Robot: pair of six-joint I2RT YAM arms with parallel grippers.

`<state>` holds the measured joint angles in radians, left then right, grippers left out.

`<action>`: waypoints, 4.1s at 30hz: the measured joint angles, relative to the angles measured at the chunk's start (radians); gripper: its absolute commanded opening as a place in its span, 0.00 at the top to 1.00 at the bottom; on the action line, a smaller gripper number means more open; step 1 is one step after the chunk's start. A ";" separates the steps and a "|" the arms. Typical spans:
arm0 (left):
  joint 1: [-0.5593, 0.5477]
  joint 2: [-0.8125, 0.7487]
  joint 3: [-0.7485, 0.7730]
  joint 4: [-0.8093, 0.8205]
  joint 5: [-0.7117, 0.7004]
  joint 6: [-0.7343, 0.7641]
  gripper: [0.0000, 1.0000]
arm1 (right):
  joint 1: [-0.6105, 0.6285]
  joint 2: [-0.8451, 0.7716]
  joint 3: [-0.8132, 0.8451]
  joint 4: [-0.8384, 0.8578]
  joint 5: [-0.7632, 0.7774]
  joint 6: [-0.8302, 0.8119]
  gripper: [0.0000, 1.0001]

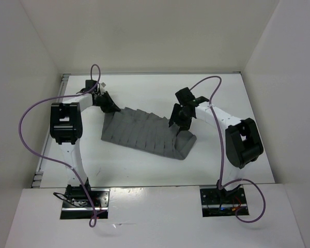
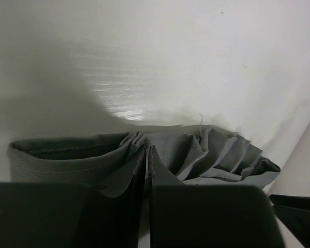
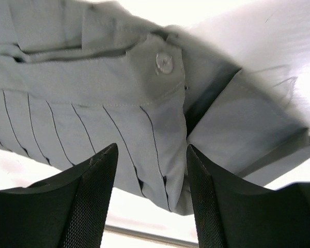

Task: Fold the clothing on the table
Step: Fold the skirt

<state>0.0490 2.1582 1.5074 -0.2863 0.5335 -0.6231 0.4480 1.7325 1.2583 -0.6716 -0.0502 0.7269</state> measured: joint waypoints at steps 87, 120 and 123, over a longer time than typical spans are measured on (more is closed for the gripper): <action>-0.126 -0.404 -0.077 -0.046 0.193 0.041 0.51 | 0.032 -0.347 -0.306 -0.196 0.143 0.283 0.18; -0.183 -0.367 -0.144 -0.099 0.341 0.132 0.51 | -0.058 0.024 -0.166 -0.064 0.206 0.180 1.00; -0.274 -0.320 -0.138 -0.144 0.386 0.201 0.54 | -0.111 0.027 -0.143 -0.064 0.238 0.114 1.00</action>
<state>-0.2253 1.8381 1.3693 -0.4305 0.9199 -0.4225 0.3370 1.7596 1.1149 -0.7361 0.1883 0.8406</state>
